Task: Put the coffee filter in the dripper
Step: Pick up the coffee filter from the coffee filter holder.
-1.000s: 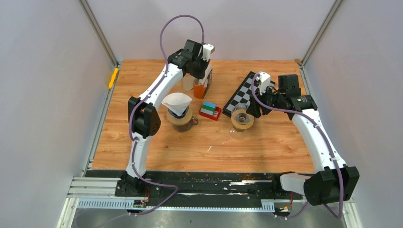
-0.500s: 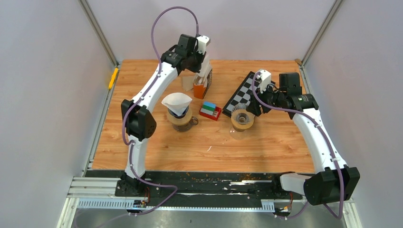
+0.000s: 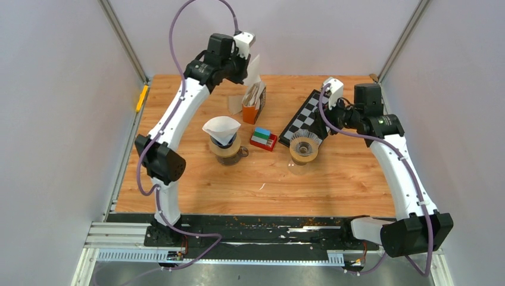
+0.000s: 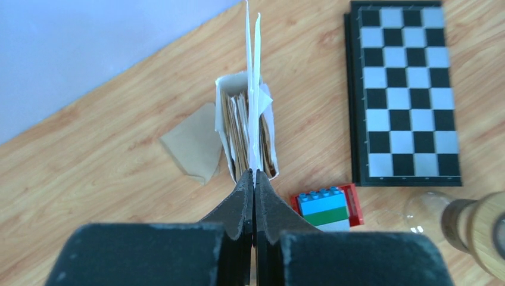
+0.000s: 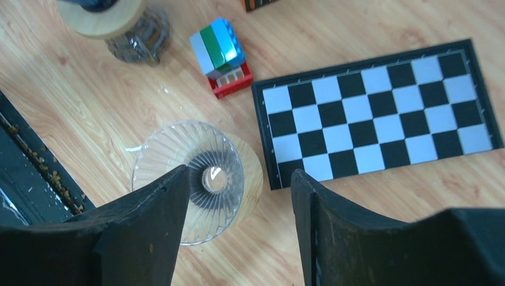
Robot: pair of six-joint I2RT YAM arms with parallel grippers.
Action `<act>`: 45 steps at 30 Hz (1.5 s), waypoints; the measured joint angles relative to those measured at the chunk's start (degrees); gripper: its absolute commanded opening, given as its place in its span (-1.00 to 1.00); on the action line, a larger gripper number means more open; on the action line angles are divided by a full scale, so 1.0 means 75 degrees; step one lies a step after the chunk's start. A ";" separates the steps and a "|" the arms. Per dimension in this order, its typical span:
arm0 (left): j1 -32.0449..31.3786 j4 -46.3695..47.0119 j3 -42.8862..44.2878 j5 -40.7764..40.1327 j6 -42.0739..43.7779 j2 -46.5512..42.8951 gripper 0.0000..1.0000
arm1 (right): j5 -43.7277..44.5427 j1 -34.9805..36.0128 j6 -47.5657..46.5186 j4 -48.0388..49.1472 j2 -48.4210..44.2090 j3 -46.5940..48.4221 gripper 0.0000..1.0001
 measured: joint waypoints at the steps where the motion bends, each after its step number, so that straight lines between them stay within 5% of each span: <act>1: 0.0000 0.0000 -0.0023 0.0064 0.0000 -0.0163 -1.00 | -0.0026 0.0000 0.0009 0.0041 0.0000 0.0070 0.31; 7: 0.0000 0.0122 -0.0571 0.0997 0.0006 -0.1632 -1.00 | -0.0434 0.0000 0.0178 0.0303 0.0119 0.0933 0.81; 18: -0.0085 -0.0676 -0.1437 0.4873 0.0469 -0.2550 -1.00 | -0.2229 0.0256 0.0286 0.1087 0.0335 0.1725 0.91; 26: -0.0848 -0.1903 -0.1967 0.5476 0.1708 -0.2891 -1.00 | -0.3261 0.0871 0.0020 0.1070 0.0361 0.1728 0.82; 31: -0.1294 -0.2209 -0.2046 0.5511 0.2119 -0.3147 -1.00 | -0.3483 0.1326 -0.0326 0.0766 0.0495 0.1725 0.43; 39: -0.1355 -0.2451 -0.2057 0.5455 0.2296 -0.3142 -1.00 | -0.3949 0.1376 -0.0697 0.0364 0.0542 0.1702 -0.93; 43: -0.1355 -0.2465 -0.2057 0.5371 0.2296 -0.3101 -1.00 | -0.4179 0.1408 -0.0714 0.0347 0.0542 0.1585 -1.00; 45: -0.1355 -0.2463 -0.2057 0.5330 0.2296 -0.3077 -0.78 | -0.4243 0.1416 -0.0673 0.0379 0.0542 0.1478 -1.00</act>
